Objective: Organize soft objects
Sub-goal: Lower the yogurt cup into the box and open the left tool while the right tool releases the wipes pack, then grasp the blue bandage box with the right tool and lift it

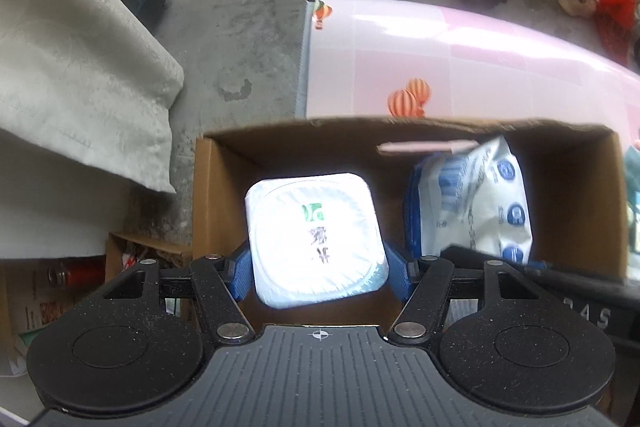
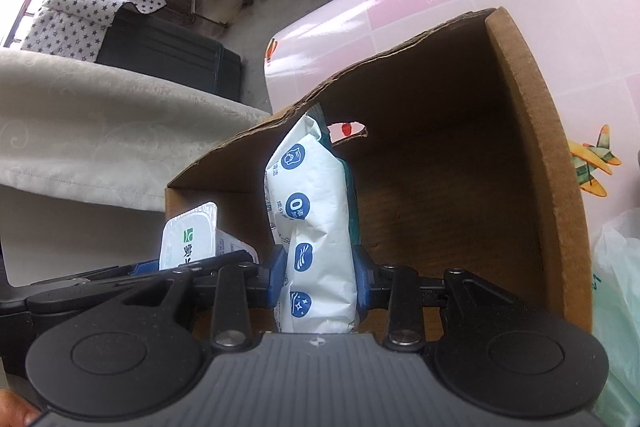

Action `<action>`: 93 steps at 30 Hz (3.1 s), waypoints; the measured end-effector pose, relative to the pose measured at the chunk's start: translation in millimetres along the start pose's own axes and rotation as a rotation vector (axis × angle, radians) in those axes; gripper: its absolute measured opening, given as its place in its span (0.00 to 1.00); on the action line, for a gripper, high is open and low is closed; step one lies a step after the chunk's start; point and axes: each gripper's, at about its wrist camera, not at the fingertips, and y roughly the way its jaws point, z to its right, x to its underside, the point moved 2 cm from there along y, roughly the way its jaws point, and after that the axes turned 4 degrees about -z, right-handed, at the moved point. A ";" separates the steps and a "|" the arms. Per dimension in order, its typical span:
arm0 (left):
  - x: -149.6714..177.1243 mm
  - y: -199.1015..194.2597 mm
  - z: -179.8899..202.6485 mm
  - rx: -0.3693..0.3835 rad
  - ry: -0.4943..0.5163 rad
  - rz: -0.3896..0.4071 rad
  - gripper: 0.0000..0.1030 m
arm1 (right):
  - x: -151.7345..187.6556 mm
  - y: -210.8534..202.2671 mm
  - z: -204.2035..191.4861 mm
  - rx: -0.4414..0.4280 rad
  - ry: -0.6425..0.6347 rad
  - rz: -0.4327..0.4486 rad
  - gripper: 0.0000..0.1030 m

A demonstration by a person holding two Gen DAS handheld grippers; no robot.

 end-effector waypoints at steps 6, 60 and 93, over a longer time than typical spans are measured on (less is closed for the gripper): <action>-14.9 9.6 -2.8 -0.034 0.011 0.061 0.61 | 3.3 24.7 5.5 -0.008 0.013 -0.013 0.10; 31.3 -24.0 -47.4 0.021 -0.170 0.033 0.67 | 3.6 40.7 -22.8 0.030 -0.082 0.038 0.08; 102.4 -119.8 143.6 -0.013 -0.096 0.061 0.70 | 33.8 -207.3 73.7 -0.271 -0.138 0.097 0.44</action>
